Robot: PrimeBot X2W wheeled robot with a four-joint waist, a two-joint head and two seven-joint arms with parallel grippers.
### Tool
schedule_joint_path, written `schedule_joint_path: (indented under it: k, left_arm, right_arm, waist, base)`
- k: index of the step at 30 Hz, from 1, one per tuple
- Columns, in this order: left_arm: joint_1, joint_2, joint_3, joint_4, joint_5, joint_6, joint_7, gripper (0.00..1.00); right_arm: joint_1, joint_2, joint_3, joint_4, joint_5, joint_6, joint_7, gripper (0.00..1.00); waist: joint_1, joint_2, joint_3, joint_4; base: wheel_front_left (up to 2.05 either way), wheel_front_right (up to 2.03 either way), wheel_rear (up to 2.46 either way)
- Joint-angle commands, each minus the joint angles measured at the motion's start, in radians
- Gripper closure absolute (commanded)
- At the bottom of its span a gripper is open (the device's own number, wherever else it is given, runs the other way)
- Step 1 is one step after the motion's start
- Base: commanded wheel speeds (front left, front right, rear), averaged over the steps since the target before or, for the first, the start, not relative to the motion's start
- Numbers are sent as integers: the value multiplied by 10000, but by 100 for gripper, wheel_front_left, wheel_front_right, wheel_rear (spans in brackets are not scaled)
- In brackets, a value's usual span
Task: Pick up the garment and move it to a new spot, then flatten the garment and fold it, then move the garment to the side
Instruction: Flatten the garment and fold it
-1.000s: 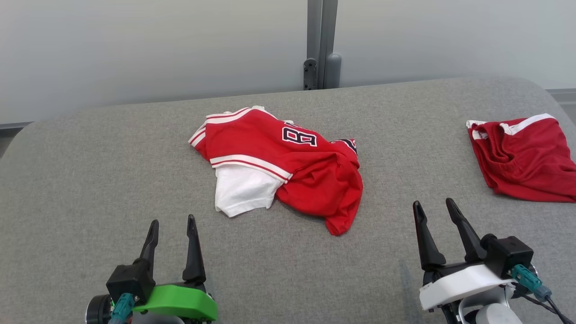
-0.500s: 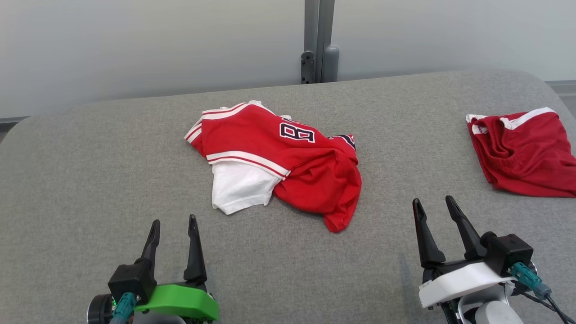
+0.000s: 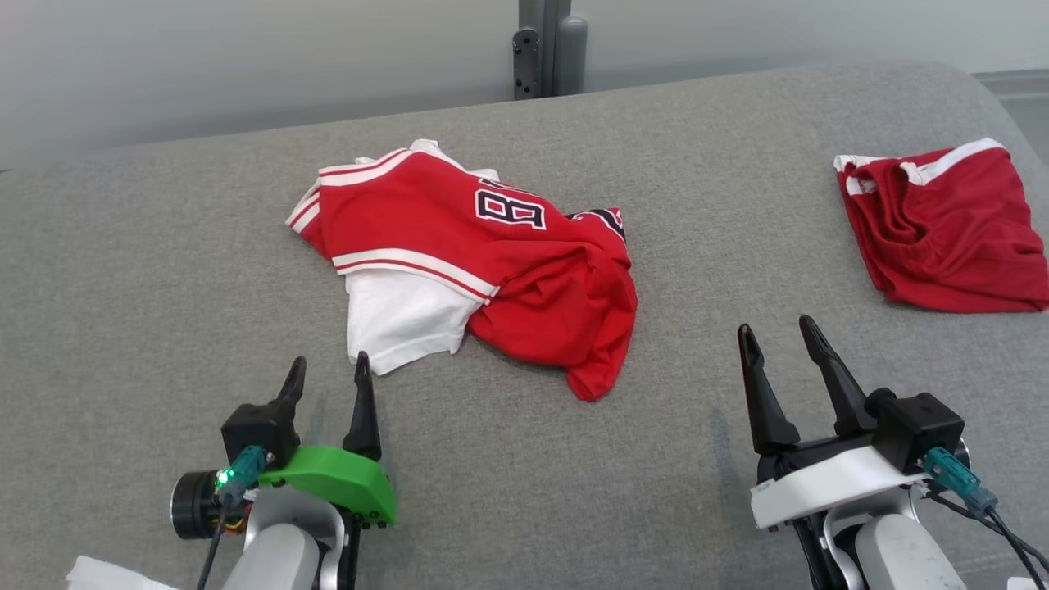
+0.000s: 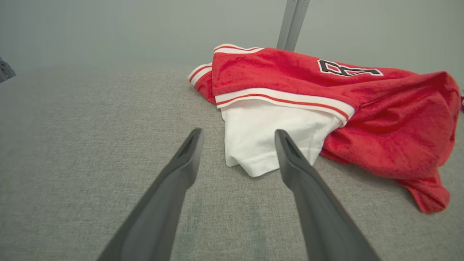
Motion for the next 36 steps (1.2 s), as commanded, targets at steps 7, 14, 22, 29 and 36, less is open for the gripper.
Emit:
schedule_joint_path:
  k: [7, 14, 22, 29, 36]
  left_arm:
    - [-1108, 62, 500, 1769, -462, 64, 108, 0]
    - [-1640, 153, 693, 2960, -674, -20, 26, 0]
    - [-1798, -19, 667, 3257, -635, -396, -457, 100]
    - [-1157, -42, 1064, 2080, -574, -480, -627, 100]
    - [318, 152, 1875, -119, -455, -179, -617, 100]
  right_arm:
    - [-237, -26, 49, -64, -57, 0, -42, 0]
    - [-260, -26, 119, -97, 27, -1, -39, 0]
    - [-108, -24, -10, -71, -5, 0, -38, 0]
    - [93, -23, -163, -11, -128, 0, -38, 0]
    - [266, -29, -361, 92, -226, 0, -38, 0]
  waist:
    - [0, 0, 860, -1145]
    - [0, 0, 1014, -1576]
    - [0, 0, 811, -1452]
    - [0, 0, 324, -541]
    - [0, 0, -87, 607]
  base:
    - [0, 0, 0]
    - [0, 0, 0]
    - [0, 0, 0]
    - [0, 0, 0]
    - [0, 0, 0]
